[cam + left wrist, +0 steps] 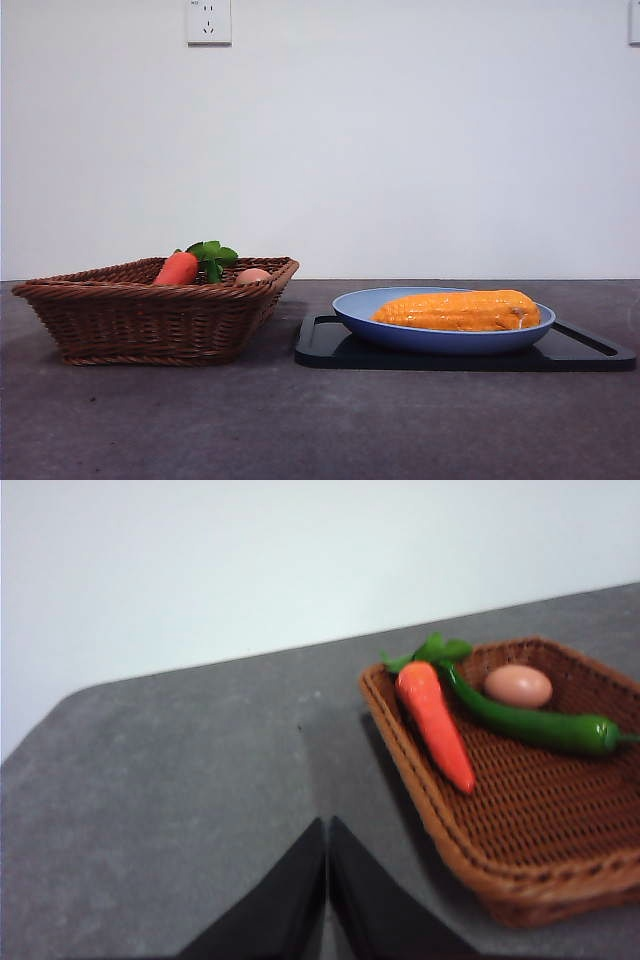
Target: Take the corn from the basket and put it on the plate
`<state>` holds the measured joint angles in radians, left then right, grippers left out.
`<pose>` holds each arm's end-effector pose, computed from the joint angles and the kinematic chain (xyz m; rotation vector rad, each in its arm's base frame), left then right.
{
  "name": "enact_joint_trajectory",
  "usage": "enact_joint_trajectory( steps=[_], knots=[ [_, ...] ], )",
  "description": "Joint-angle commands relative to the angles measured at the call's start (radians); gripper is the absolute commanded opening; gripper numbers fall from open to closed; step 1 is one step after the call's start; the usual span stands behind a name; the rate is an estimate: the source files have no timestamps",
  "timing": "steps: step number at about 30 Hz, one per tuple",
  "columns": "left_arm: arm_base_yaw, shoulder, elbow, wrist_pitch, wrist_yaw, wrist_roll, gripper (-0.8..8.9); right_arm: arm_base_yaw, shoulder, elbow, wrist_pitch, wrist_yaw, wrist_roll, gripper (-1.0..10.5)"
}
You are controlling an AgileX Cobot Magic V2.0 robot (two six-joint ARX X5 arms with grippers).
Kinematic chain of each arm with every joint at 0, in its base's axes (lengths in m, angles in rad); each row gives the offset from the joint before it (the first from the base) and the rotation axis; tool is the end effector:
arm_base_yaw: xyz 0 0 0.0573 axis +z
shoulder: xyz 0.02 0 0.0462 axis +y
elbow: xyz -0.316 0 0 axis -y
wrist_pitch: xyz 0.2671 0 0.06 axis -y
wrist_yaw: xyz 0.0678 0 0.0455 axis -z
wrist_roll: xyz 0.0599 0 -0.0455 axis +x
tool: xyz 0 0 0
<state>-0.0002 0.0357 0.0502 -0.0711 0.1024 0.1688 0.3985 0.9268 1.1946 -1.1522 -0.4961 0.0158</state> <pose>0.0976 -0.0061 0.1714 0.1657 0.0478 -0.1071 0.1256 0.0838 0.3916 0.0583 0.9185 0.8268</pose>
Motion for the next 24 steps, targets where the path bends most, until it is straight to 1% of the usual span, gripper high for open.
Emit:
enact_joint_trajectory(
  steps=[1, 11, 24],
  knots=[
    [0.002, -0.014, -0.019, 0.002, -0.003, -0.013, 0.06, 0.004, 0.005, 0.016, 0.007, -0.001, 0.006, 0.0],
    [0.002, -0.033, -0.047, -0.109, -0.002, -0.029, 0.06, 0.004, 0.005, 0.016, 0.007, -0.001, 0.006, 0.0],
    [0.002, -0.033, -0.047, -0.108, -0.002, -0.04, 0.06, 0.004, 0.005, 0.016, 0.007, -0.001, 0.006, 0.0]
  ],
)
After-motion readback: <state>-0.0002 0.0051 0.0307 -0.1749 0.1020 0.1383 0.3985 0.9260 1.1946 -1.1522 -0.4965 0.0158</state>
